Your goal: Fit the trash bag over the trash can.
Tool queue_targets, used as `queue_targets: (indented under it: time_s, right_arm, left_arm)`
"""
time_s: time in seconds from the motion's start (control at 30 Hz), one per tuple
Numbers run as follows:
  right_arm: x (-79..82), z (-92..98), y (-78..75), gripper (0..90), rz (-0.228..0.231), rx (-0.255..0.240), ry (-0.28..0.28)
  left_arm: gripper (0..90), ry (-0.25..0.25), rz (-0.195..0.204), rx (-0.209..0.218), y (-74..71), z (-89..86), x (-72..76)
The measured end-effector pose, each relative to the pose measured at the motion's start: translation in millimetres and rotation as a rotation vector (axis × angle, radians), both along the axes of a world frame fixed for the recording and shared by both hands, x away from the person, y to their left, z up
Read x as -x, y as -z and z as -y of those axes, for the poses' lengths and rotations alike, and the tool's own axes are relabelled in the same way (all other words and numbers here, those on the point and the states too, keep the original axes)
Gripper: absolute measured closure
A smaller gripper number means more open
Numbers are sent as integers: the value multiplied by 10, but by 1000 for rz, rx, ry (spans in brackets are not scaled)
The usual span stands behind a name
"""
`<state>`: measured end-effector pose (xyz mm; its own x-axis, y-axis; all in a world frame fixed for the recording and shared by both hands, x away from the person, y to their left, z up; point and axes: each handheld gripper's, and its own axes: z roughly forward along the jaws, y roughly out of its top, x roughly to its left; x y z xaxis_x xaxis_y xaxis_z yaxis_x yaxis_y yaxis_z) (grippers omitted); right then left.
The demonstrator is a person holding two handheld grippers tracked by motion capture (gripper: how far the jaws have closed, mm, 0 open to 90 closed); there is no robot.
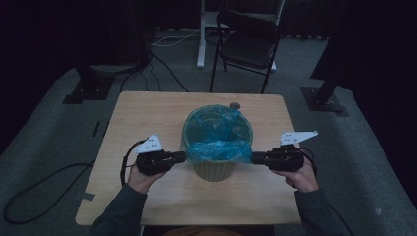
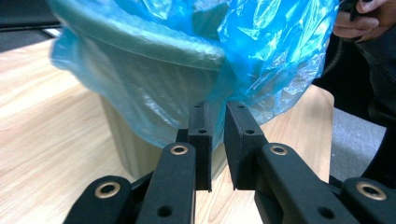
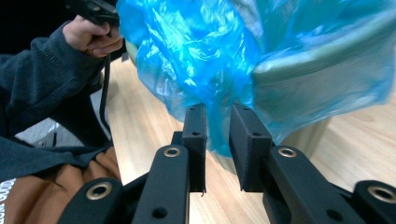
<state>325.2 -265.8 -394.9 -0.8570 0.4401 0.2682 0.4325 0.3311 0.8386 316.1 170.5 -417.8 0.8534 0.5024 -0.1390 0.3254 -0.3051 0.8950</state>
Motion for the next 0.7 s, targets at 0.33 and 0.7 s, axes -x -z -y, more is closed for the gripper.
queue_targets:
  time_s: [0.33,0.7]
  right_arm:
    - [-20,121,-121,716,21,-46,60]
    - [-154,-75,-274,688,43,-65,60]
  left_arm:
    - [713,-37,38,47,-149,-112,-12]
    - [626,-2,64,57,-313,84,-87]
